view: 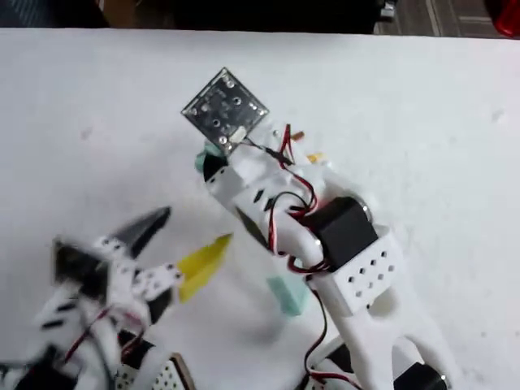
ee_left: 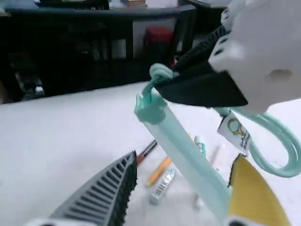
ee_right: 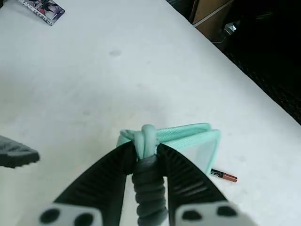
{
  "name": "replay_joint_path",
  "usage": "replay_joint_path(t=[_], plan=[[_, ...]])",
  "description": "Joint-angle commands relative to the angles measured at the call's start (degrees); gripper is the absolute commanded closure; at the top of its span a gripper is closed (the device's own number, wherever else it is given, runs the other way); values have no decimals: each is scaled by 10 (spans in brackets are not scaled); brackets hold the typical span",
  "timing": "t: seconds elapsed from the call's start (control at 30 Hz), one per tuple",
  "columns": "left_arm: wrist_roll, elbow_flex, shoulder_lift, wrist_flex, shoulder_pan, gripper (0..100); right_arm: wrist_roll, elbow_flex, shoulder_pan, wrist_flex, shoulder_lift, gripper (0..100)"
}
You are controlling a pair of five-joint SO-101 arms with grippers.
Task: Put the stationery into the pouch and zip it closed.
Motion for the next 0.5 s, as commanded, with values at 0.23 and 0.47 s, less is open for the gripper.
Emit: replay_joint_path(t=[0.23, 0.47], plan=[[135, 43, 247, -171, 16, 672, -4, -4, 4, -11, -15, 982], [145, 46, 287, -206, -8, 683, -2, -7, 7, -9, -38, 982]])
